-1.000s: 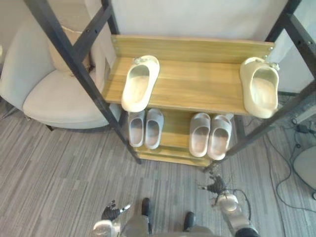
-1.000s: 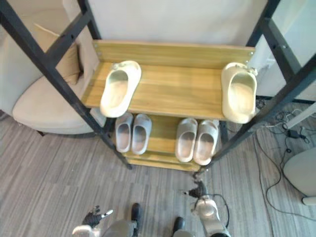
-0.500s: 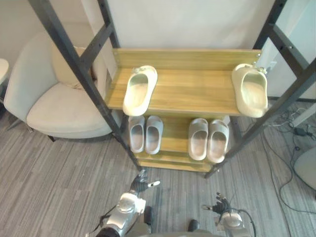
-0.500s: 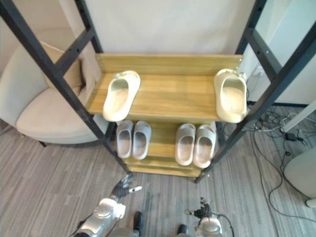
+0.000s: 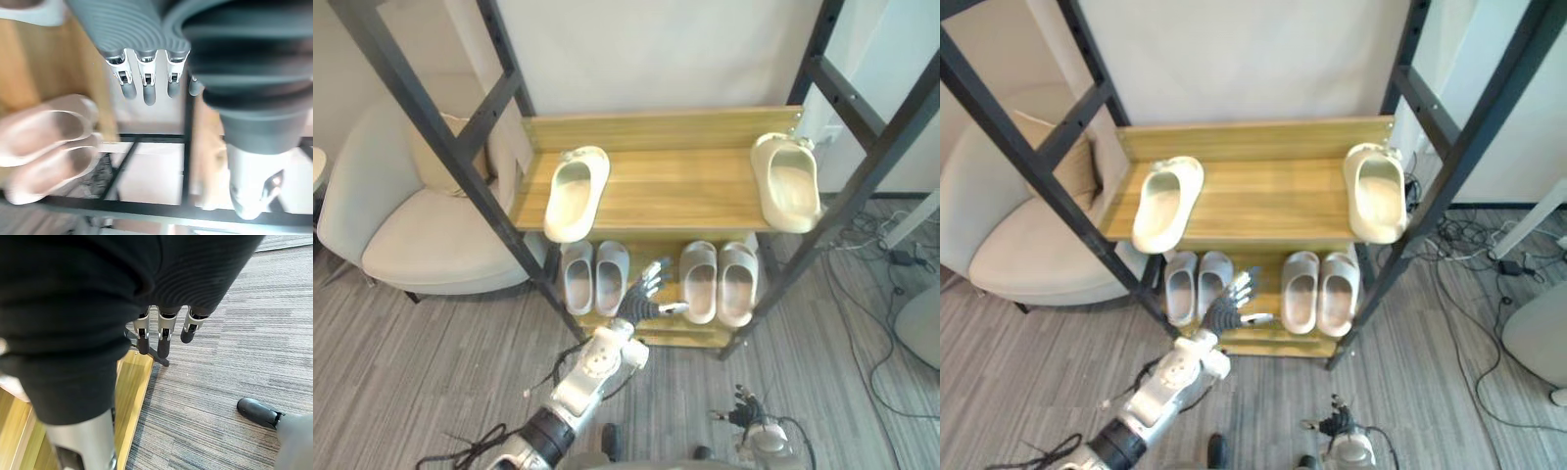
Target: Organize the slippers on the shoe rack
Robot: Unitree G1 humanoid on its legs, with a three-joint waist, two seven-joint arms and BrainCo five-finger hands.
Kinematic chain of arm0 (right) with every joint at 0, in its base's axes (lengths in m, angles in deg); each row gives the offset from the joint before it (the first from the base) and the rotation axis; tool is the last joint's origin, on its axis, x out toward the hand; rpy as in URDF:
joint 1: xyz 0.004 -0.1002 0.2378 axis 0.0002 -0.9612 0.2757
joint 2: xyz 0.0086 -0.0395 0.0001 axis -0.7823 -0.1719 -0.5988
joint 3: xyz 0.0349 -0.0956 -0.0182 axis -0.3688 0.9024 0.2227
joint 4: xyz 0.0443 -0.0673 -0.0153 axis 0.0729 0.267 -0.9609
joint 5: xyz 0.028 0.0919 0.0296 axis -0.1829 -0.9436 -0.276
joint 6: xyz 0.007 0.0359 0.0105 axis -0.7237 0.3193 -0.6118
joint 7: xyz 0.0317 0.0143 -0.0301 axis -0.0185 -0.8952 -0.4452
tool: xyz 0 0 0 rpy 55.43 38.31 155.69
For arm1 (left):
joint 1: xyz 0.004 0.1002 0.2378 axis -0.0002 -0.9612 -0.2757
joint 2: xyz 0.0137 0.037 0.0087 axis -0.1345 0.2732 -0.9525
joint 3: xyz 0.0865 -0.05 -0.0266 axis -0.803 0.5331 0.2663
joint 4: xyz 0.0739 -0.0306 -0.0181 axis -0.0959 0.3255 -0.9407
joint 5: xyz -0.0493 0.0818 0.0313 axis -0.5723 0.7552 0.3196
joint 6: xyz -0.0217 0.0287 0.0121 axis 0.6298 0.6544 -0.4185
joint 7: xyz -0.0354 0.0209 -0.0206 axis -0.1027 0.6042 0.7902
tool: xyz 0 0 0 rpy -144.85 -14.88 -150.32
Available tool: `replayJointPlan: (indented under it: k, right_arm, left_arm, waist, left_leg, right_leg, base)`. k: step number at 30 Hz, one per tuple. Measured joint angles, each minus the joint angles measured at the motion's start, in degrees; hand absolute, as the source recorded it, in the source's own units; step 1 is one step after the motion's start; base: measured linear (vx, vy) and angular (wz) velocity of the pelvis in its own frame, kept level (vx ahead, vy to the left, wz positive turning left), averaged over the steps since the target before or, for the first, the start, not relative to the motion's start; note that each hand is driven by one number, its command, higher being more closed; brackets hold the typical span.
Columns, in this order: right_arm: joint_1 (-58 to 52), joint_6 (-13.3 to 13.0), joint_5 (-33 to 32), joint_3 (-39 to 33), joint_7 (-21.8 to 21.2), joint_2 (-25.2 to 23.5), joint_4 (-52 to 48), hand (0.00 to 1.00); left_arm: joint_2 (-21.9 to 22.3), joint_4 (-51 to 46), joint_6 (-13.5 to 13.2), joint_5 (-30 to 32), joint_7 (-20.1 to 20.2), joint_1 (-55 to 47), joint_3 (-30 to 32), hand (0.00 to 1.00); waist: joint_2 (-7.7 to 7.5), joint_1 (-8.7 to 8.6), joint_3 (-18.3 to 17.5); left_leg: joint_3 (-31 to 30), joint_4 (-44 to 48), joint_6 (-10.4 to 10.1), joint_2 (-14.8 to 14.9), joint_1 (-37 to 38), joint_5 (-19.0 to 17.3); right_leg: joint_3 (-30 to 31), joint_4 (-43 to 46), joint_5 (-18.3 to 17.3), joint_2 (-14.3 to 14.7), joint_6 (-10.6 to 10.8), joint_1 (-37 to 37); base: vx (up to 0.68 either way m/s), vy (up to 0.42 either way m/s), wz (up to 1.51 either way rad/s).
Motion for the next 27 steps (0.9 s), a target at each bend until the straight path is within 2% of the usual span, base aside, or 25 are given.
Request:
replayJointPlan:
  k: [7, 14, 18, 22, 25, 27]
  right_arm:
    - [0.28, 0.0, 0.29, 1.46, 0.05, 0.03, -0.01, 0.0]
    - [0.93, 0.01, 0.37, 1.43, -0.03, 0.77, -0.04, 0.0]
    - [1.3, 0.03, 0.38, 1.34, -0.17, 1.08, -0.14, 0.0]
    - [1.34, 0.05, 0.36, 0.89, -0.42, 1.01, -0.23, 0.0]
    - [1.34, 0.07, 0.32, 0.77, -0.56, 1.04, -0.27, 0.0]
    - [1.17, 0.15, 0.3, 0.39, -0.69, 0.91, -0.31, 0.0]
  left_arm:
    - [-1.21, -6.2, -1.87, 0.01, -3.17, 5.98, 1.91, 0.0]
    - [-5.76, -6.49, -2.06, 0.13, -6.14, 11.82, 9.91, 0.0]
    - [-10.81, -5.56, -2.17, 0.12, -8.2, 15.8, 16.06, 0.0]
    - [-16.77, -0.13, -2.35, 0.16, -9.27, 20.64, 20.8, 0.0]
    - [-19.46, 3.19, -2.35, 0.16, -9.85, 23.4, 22.22, 0.0]
    - [-23.11, 6.35, -2.24, 0.14, -9.87, 25.73, 22.61, 0.0]
  waist:
    - [-0.14, -0.13, -0.22]
    - [-0.17, -0.84, -0.21]
    - [-0.19, -0.83, -0.19]
    - [-0.2, -0.65, -0.18]
    - [-0.22, -0.65, -0.17]
    - [-0.22, -0.79, -0.16]
  left_leg:
    - [0.41, 0.02, 0.05, -0.03, 0.0, -0.25]
    - [0.95, 0.02, 0.04, 0.01, 0.05, -0.34]
    - [1.23, 0.02, 0.05, 0.07, 0.05, -0.35]
    - [1.99, 0.02, 0.05, 0.13, -0.21, -0.43]
    - [2.46, 0.02, 0.07, 0.13, -0.52, -0.44]
    - [2.66, 0.03, 0.14, 0.09, -0.6, -0.59]
  right_leg:
    - [0.21, -0.52, 0.46, 0.01, 0.42, 0.04]
    - [0.35, -0.71, 0.83, 0.01, 0.4, -0.02]
    - [0.48, -0.97, 1.01, 0.02, 0.36, -0.15]
    - [1.01, -1.11, 1.15, -0.02, 0.33, -0.8]
    - [1.43, -1.1, 1.29, -0.05, 0.32, -1.39]
    - [1.69, -1.07, 1.35, -0.09, 0.33, -1.64]
  base:
    - [0.01, -0.004, -0.01]
    - [0.0, -0.005, -0.02]
    - [-0.03, -0.004, -0.04]
    - [-0.03, 0.001, -0.09]
    - [-0.01, 0.002, -0.11]
    - [0.01, 0.0, -0.06]
